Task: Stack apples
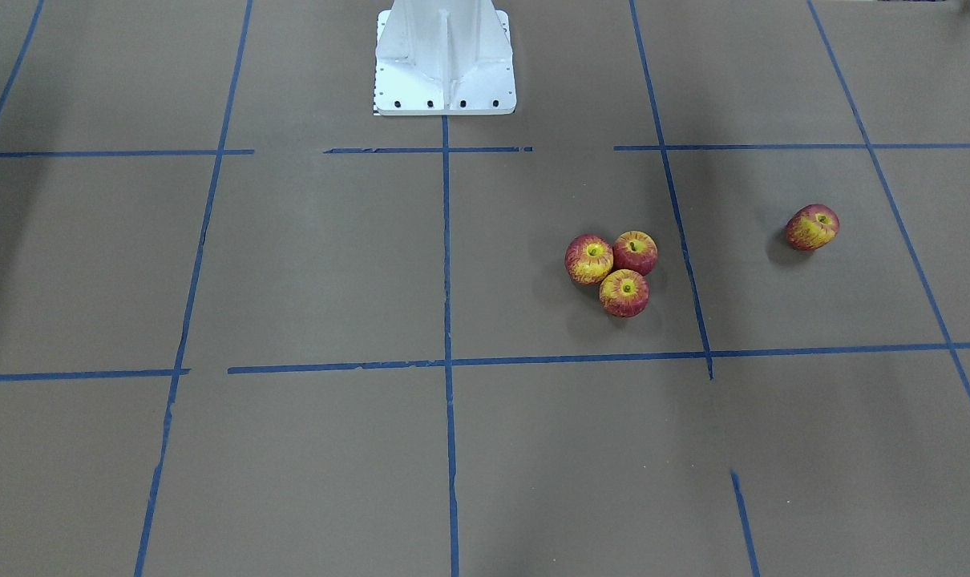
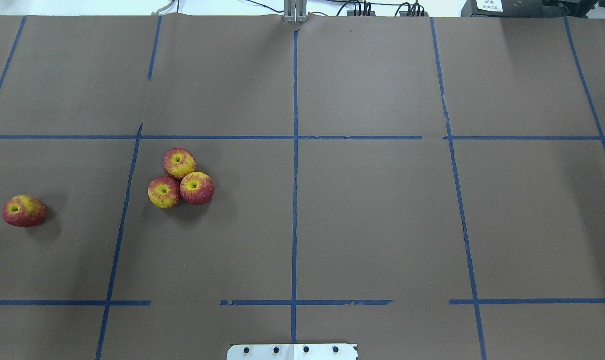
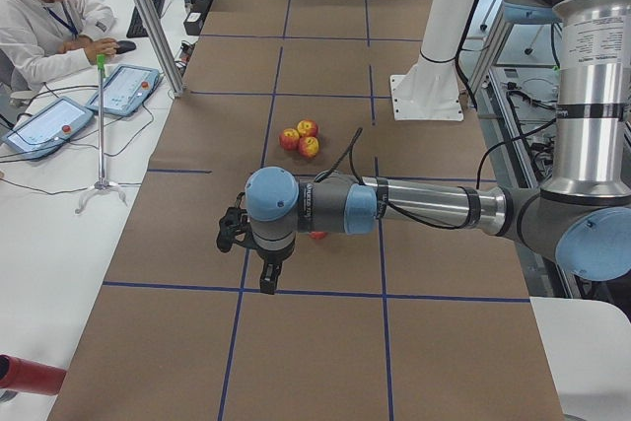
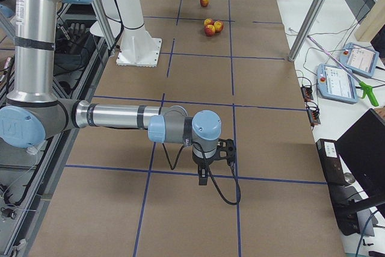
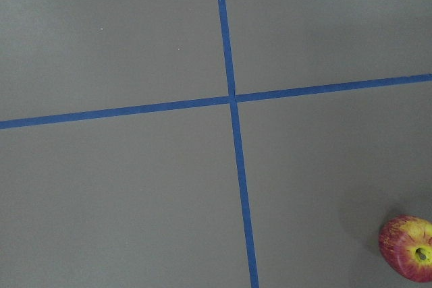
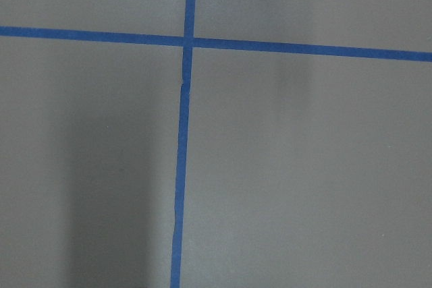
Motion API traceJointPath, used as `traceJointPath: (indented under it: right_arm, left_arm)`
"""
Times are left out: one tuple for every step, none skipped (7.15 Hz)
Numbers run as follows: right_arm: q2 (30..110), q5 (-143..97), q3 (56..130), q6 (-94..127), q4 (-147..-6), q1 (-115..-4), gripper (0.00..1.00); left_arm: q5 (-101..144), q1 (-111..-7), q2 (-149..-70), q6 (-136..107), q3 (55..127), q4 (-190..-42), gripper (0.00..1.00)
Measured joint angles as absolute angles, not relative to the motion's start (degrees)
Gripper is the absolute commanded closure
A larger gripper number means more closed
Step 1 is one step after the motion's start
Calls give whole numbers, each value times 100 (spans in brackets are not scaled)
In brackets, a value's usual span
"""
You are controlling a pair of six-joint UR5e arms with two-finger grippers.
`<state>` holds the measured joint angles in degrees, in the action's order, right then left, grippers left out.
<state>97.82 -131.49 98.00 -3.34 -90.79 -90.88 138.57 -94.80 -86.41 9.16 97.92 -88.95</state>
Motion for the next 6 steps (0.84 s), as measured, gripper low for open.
traceJointPath:
  right_arm:
    - [9782,-13148,9800,-334,-9079,-9088,0]
    - [9782,-13148,9800,-334,-9079,-9088,0]
    - [9782,-13148,9800,-334,-9079,-9088,0]
    - [9782,-13149,9800,-334,-9079,-9088,0]
    - [9782,-13148,9800,-334,-9079,-9088,0]
    - [9782,-13148,9800,-334,-9079,-9088,0]
  left_arm:
    - [13951,-9444,-8575,848,9675,-9210,0]
    - [14005,-9256,-8545,540,9621,-9543,0]
    - [14023,-8896,-8535,-99,9603,-9927,0]
    - [14018,-8404,-8530,-1076,9591,-10502,0]
    - [13958,-7838,-8529,-2172,9578,-11111,0]
    - [13845,-7322,-8529,-3157,9555,-11723,0]
